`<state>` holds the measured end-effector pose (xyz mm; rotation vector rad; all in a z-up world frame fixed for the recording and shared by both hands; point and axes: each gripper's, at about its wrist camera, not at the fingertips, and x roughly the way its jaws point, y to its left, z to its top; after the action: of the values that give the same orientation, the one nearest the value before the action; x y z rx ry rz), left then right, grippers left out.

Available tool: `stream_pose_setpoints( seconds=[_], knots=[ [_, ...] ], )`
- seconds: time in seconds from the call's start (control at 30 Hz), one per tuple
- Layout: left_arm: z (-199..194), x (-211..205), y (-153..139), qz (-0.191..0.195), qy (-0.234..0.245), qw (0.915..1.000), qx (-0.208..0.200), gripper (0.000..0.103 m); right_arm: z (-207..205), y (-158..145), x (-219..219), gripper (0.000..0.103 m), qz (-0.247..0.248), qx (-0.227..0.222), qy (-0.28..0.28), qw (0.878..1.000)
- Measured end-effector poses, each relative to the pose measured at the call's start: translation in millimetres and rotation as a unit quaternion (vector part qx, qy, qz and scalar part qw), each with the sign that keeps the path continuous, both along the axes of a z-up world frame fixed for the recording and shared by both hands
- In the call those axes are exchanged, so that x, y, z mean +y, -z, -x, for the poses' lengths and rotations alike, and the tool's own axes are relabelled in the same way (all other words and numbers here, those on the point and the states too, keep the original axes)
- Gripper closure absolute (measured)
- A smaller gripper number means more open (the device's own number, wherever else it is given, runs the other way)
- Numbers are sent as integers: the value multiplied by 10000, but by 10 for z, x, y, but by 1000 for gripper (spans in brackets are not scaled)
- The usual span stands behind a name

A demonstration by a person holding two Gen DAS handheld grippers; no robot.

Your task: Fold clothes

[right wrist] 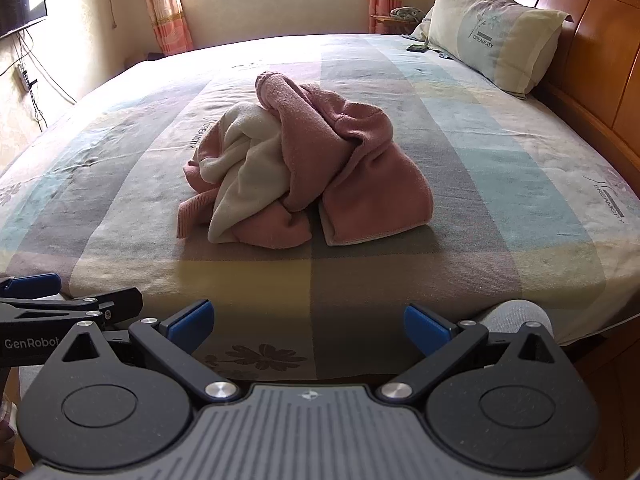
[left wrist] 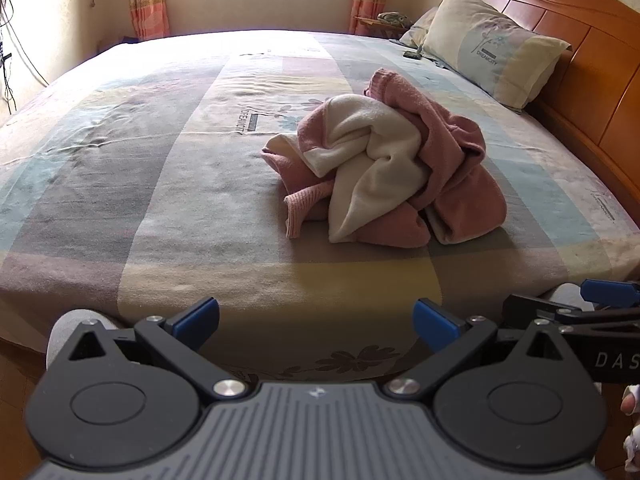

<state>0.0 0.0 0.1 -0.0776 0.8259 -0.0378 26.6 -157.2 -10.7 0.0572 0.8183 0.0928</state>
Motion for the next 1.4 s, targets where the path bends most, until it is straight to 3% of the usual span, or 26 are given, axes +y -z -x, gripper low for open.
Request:
stream_pose_setpoints(
  seconds=[1.4],
  knots=[
    [22, 32, -54, -22, -4, 9999, -137, 1, 84, -102, 59, 0, 126, -132, -118, 9998]
  ],
)
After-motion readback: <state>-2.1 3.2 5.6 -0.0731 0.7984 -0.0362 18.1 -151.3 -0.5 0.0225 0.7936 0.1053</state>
